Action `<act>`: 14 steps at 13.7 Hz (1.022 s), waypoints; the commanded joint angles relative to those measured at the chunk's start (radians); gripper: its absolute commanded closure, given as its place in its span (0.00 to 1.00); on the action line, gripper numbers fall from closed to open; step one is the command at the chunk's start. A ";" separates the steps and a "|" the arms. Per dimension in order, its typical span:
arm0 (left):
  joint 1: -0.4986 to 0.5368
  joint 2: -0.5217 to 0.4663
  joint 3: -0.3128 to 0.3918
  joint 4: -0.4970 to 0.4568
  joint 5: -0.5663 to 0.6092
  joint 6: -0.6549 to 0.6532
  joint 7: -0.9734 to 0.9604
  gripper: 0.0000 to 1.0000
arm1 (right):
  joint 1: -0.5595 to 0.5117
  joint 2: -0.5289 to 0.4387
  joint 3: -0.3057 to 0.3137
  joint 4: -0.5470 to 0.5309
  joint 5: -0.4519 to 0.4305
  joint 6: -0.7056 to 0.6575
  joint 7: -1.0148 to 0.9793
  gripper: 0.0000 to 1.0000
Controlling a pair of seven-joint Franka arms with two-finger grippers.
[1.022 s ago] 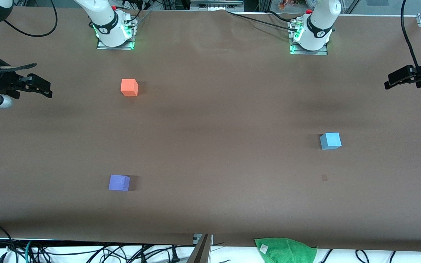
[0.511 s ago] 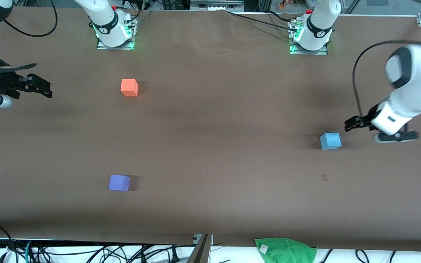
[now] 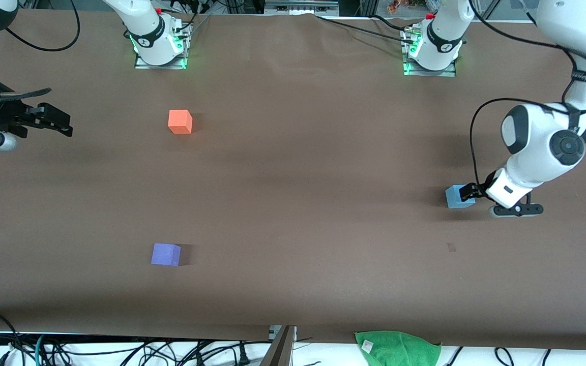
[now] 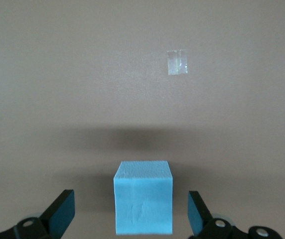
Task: Place blue block between orange and purple blocks
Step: 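Close the left gripper around the light blue cube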
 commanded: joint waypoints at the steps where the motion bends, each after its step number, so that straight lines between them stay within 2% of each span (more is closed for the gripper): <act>1: -0.017 0.058 0.001 0.016 0.026 0.034 -0.022 0.00 | -0.006 0.010 0.005 0.022 0.010 -0.006 -0.008 0.00; 9: -0.022 0.115 0.001 0.008 0.045 0.069 -0.022 0.02 | -0.008 0.010 0.005 0.022 0.011 -0.006 -0.010 0.00; 10: -0.022 0.115 0.001 0.010 0.045 0.068 -0.024 0.10 | -0.008 0.010 0.005 0.022 0.011 -0.006 -0.008 0.00; 11: -0.022 0.113 0.001 0.011 0.045 0.065 -0.024 0.24 | -0.008 0.010 0.005 0.022 0.011 -0.006 -0.010 0.00; 13: -0.040 0.110 0.001 0.025 0.043 0.054 -0.045 0.65 | -0.008 0.010 0.005 0.022 0.011 -0.006 -0.010 0.00; 14: -0.052 0.112 0.000 0.052 0.043 0.043 -0.083 0.78 | -0.008 0.012 0.005 0.022 0.011 -0.006 -0.010 0.00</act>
